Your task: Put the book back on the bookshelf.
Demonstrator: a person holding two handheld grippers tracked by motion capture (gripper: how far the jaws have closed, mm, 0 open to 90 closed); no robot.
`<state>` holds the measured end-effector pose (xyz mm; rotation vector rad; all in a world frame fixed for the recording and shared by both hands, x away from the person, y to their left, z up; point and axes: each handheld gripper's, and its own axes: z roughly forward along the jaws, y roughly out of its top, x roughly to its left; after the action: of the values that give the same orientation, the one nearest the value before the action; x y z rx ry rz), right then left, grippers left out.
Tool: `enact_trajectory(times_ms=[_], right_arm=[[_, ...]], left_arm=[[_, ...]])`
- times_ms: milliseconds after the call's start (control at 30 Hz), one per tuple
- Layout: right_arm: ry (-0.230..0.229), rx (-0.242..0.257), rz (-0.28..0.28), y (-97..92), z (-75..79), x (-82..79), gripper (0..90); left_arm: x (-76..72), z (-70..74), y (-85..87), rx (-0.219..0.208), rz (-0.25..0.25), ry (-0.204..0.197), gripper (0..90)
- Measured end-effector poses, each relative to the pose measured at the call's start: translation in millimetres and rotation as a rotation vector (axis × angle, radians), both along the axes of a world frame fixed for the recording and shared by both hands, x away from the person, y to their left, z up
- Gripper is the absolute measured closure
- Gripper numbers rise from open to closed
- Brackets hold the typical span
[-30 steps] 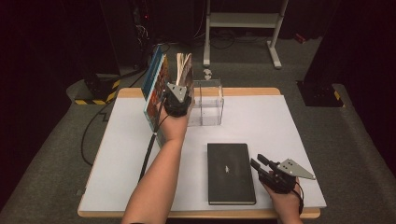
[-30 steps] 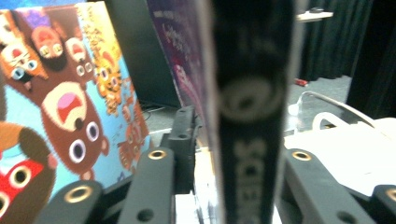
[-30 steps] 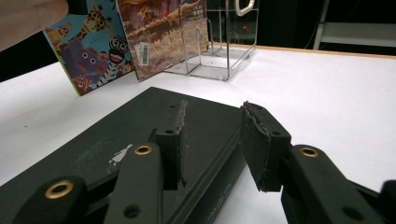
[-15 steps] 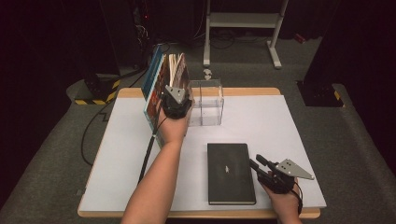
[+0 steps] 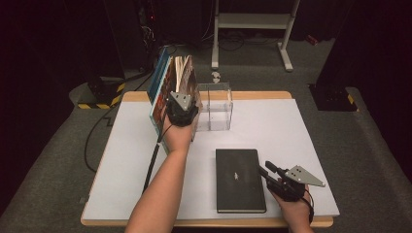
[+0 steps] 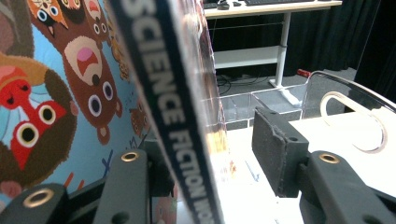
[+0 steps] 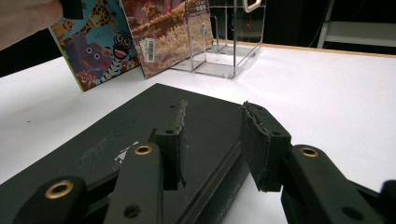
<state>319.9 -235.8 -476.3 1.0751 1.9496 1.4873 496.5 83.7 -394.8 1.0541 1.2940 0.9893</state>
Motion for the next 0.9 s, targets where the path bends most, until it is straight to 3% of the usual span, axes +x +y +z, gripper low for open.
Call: enact_trajectory(times_ms=[600, 900], right_arm=[[-0.002, -0.009, 0.006, 2.5, -0.3, -1.1, 60.9], [-0.003, -0.020, 0.012, 4.3, -0.9, -2.0, 60.9]], left_arm=[[-15.9, -4.8, -1.6, 0.011, -0.012, 0.007, 51.0], [-23.9, -7.3, 0.3, -0.005, -0.020, 0.017, 50.5]])
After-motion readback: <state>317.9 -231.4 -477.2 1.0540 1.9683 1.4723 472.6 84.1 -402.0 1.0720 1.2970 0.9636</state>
